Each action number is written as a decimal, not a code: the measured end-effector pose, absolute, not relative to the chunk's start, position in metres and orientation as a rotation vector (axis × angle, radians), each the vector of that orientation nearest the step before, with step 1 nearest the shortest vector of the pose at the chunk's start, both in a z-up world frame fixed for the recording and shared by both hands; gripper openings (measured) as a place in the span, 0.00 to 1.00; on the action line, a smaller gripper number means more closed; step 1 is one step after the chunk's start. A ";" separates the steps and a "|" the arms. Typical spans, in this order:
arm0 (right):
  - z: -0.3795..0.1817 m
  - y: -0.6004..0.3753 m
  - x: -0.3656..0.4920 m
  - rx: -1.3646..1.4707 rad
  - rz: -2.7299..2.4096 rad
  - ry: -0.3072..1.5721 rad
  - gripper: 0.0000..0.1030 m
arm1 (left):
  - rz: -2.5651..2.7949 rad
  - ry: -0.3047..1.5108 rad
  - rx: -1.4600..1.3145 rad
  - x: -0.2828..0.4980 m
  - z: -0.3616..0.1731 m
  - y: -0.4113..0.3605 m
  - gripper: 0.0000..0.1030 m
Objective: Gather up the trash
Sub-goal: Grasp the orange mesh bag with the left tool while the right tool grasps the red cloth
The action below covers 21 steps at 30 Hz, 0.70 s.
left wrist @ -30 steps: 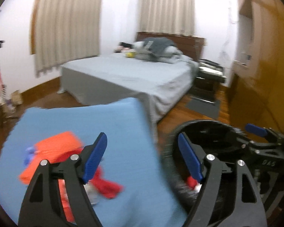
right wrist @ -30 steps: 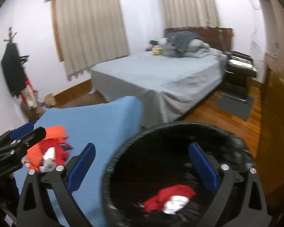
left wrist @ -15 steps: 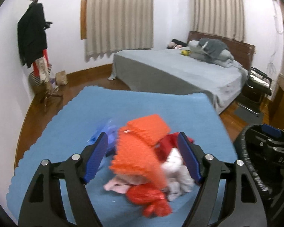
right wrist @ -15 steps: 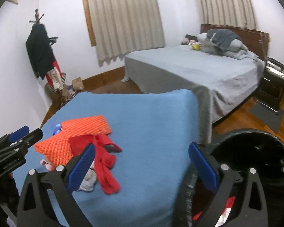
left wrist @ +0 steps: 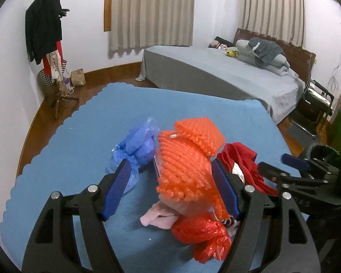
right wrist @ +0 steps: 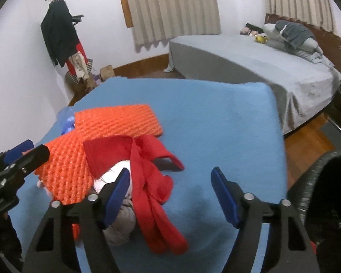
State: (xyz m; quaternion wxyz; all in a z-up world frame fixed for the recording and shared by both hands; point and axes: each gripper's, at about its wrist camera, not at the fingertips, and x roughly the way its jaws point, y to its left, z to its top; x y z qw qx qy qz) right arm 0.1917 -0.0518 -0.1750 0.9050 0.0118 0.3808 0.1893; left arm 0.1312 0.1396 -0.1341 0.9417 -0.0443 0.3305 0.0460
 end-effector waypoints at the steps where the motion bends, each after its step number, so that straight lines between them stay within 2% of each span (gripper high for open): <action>1: -0.177 -0.049 0.194 0.020 0.395 0.792 0.67 | 0.092 0.676 -0.093 0.132 -0.135 0.140 0.69; 5: -0.188 -0.041 0.205 0.025 0.406 0.827 0.61 | 0.079 0.691 -0.106 0.139 -0.140 0.141 0.64; 8: -0.195 -0.037 0.212 0.038 0.434 0.853 0.47 | 0.062 0.700 -0.117 0.143 -0.143 0.141 0.58; 12: -0.196 -0.036 0.215 0.070 0.512 0.882 0.13 | 0.032 0.713 -0.149 0.146 -0.148 0.142 0.45; 16: -0.185 -0.037 0.208 0.079 0.548 0.860 0.10 | 0.010 0.709 -0.151 0.147 -0.146 0.137 0.34; 21: -0.162 -0.051 0.197 0.106 0.547 0.804 0.10 | 0.000 0.695 -0.140 0.144 -0.142 0.130 0.28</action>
